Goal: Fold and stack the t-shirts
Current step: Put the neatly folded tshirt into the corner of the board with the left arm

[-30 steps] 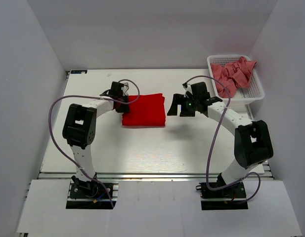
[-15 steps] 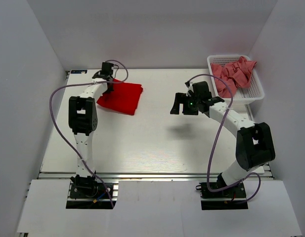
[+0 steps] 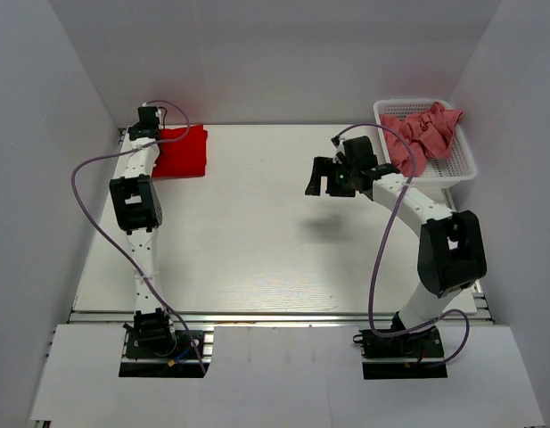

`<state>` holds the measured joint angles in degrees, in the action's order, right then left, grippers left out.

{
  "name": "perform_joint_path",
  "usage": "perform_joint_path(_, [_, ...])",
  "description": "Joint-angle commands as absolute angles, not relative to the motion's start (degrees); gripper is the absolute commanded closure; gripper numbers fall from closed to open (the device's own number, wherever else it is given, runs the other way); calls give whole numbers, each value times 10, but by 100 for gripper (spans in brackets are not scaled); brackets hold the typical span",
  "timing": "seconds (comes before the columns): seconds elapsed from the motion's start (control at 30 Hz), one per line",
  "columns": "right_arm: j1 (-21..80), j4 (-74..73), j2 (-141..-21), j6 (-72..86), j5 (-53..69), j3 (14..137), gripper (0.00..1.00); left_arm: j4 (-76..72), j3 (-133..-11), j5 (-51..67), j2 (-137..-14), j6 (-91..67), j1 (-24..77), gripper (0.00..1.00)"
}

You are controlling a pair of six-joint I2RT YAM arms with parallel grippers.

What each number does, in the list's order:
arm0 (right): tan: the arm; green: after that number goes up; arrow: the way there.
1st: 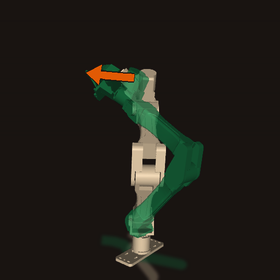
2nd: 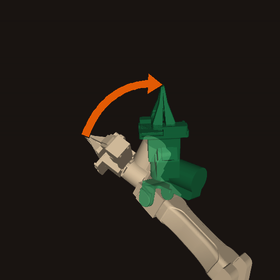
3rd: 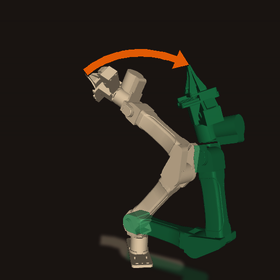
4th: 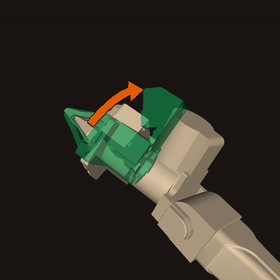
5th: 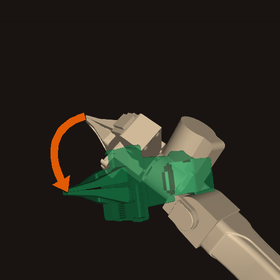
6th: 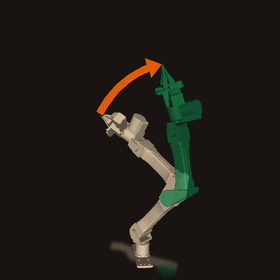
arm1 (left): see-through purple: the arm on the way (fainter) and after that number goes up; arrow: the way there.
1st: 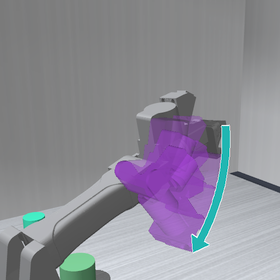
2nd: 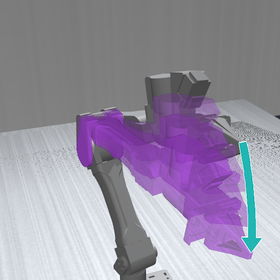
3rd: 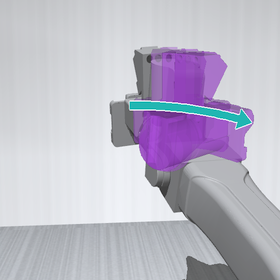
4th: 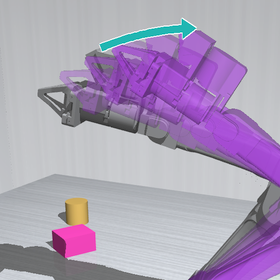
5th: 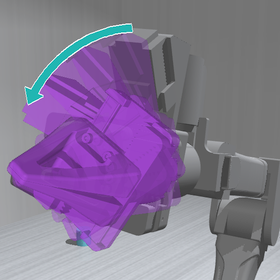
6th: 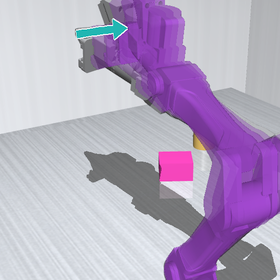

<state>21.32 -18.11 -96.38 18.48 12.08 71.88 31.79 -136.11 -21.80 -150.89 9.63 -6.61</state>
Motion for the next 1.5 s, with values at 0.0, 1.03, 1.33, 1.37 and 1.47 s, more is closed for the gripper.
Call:
perform_joint_path(0.0, [210, -182, -976, 180, 115, 751, 10, 265, -1384, -213, -1474, 112, -78, 100])
perform_joint_path(1.03, [196, -106, -773, 220, 82, 545, 10, 179, -916, -79, -1043, -79, 51, 0])
perform_joint_path(1.33, [188, -84, -621, 204, 22, 374, 10, 65, -460, -90, -695, -195, 286, 0])
perform_joint_path(1.37, [187, -71, -601, 207, 18, 362, 10, 81, -460, -117, -679, -195, 297, 0])
perform_joint_path(1.47, [187, -63, -565, 217, 13, 327, 10, 136, -446, -169, -639, -203, 317, 0])
